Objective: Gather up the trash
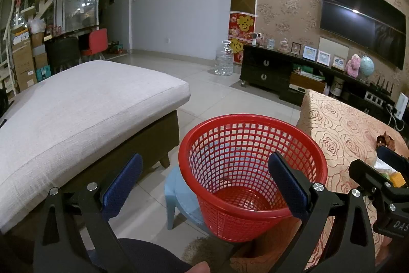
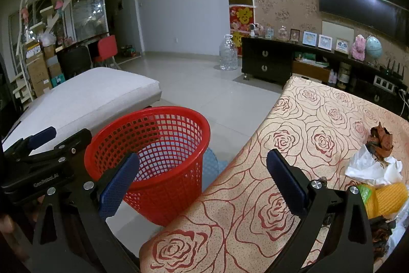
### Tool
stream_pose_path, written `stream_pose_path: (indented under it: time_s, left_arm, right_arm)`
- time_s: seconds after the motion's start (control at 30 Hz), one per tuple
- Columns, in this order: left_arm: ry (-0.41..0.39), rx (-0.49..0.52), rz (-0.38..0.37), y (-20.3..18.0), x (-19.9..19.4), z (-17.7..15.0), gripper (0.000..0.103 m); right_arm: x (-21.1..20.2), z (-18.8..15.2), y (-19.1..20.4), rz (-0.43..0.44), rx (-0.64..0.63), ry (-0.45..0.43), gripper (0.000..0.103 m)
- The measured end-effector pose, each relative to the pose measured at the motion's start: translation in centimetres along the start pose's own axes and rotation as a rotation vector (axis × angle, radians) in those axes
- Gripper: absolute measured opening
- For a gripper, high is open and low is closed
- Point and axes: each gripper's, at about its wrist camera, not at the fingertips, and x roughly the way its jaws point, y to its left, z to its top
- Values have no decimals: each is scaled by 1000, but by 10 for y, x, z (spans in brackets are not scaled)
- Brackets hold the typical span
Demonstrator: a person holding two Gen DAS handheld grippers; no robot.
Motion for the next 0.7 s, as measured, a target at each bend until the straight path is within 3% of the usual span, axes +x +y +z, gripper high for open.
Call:
stream_pose_path:
  time_s: [0.7]
  left_arm:
    - [-5,16,7,-1,-1,-2,95]
  right_arm:
    - [-6,0,-3,4,6,-18,96]
